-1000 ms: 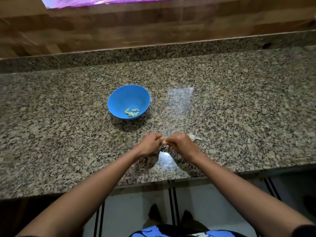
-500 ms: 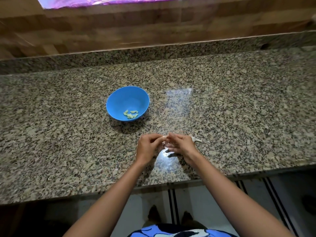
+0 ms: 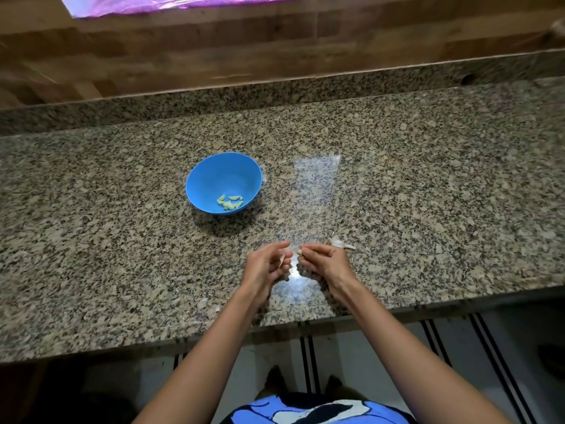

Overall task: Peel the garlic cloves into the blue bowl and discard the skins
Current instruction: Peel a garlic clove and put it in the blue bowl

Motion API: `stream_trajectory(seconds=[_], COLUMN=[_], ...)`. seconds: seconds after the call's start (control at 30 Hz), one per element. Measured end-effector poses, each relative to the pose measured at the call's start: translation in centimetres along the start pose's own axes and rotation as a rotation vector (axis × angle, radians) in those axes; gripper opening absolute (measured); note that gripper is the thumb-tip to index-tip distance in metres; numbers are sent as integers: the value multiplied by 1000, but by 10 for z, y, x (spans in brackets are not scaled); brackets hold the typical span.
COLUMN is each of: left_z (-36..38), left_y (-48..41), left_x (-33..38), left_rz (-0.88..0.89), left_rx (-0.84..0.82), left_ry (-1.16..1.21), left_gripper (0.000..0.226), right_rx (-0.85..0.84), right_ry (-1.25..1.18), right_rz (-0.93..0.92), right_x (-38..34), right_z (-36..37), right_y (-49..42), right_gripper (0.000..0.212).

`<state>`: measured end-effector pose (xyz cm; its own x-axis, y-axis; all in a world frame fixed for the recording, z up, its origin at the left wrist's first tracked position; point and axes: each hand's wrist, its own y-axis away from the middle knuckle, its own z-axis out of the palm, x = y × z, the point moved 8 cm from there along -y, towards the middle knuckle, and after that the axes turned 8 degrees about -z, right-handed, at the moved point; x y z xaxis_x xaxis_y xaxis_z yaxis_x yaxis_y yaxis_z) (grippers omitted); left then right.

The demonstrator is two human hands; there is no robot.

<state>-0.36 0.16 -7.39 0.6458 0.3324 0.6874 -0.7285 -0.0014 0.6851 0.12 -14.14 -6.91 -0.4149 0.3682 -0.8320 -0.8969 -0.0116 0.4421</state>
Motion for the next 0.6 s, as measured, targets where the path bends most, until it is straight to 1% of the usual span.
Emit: stream_trajectory(seconds=[0.07,0.13,0.2,0.3,0.37,0.43,0.53,0.6], left_z=[0,4,9,15,16,15,14,12], left_y=[1,3,6,11,13,12,11,12], left_x=[0,2,7,16,21,22,19,17], left_rz=[20,62,141,288,397,465,523,543], left_rx=[9,-7,3,69,102,112,173,223], left_ry=[-50,-130,-261,-414,-474,-508,-599,-601], left_gripper=[19,13,11,12,10,10,12,13], right_rx=[13,46,83,115,109,83,53,33], right_ry=[44,90,141,216,253,288,478,584], right_rz=[-32,-62,-82,-99,-113,-120,-155,-176], right_x=[-1,0,2,4,3,1,-8,-13], right_z=[-2,-3,-5,-3,0,4,6,10], right_y=[-1,-2,-4,-6,-7,-8,-9,-10], right_gripper=[13,15,18,18,17,17,15,13])
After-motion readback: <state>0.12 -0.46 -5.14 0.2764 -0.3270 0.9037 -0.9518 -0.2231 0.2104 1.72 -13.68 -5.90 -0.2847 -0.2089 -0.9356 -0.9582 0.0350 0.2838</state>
